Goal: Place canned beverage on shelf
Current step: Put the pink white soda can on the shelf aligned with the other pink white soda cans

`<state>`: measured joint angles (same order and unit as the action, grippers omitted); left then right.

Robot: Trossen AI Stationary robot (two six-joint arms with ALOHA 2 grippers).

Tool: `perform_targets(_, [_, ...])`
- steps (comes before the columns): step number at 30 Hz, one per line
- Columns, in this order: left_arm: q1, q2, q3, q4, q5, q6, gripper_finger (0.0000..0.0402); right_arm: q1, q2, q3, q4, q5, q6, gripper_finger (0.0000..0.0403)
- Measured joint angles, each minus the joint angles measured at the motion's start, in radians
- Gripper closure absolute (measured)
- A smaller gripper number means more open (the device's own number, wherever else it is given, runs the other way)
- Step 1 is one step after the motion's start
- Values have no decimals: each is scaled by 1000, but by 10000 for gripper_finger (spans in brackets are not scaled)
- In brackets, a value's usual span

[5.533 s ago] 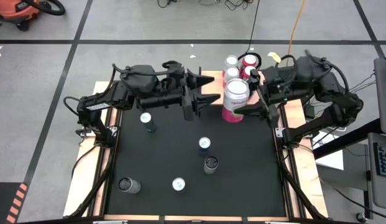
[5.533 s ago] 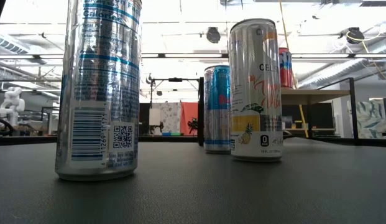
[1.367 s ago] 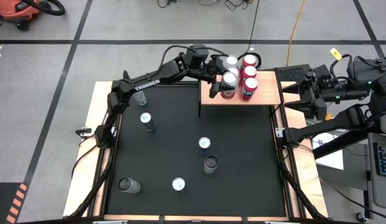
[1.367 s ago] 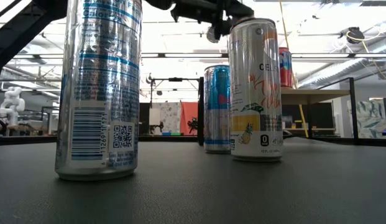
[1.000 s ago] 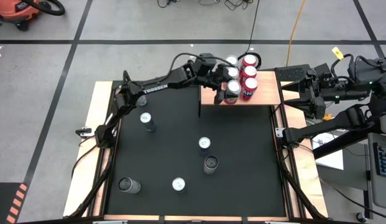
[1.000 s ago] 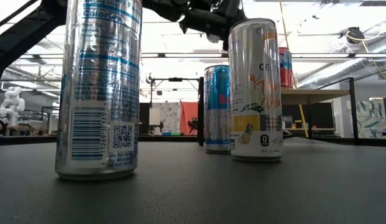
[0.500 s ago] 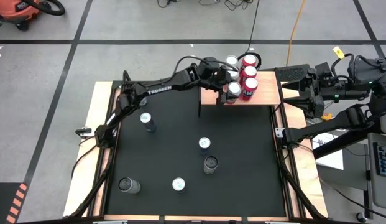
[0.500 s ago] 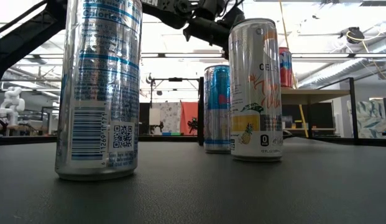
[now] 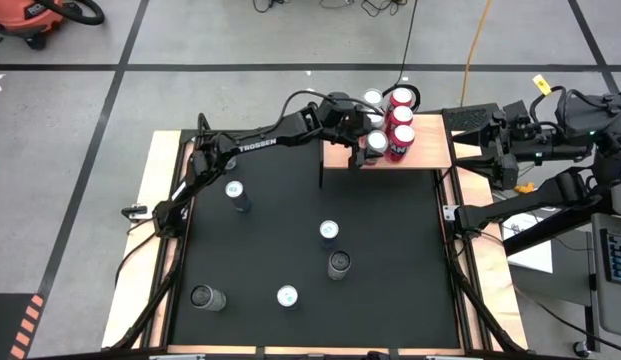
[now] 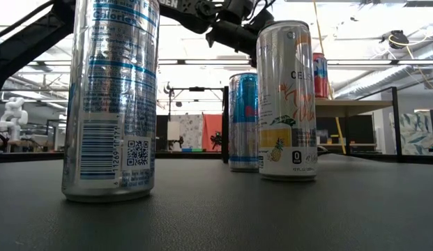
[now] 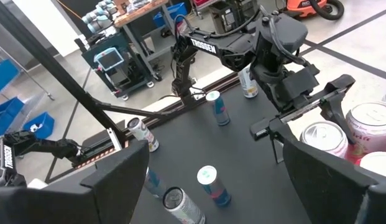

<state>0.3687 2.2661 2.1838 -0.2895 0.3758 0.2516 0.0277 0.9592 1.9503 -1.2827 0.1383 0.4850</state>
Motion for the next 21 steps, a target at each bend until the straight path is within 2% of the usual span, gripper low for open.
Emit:
perform_targets(9, [0, 5, 0, -2, -15, 0, 108, 0, 6, 0, 0, -2, 0, 53])
perform_targets(21, [0, 5, 0, 21, -17, -2, 88, 0, 5, 0, 0, -3, -1, 53])
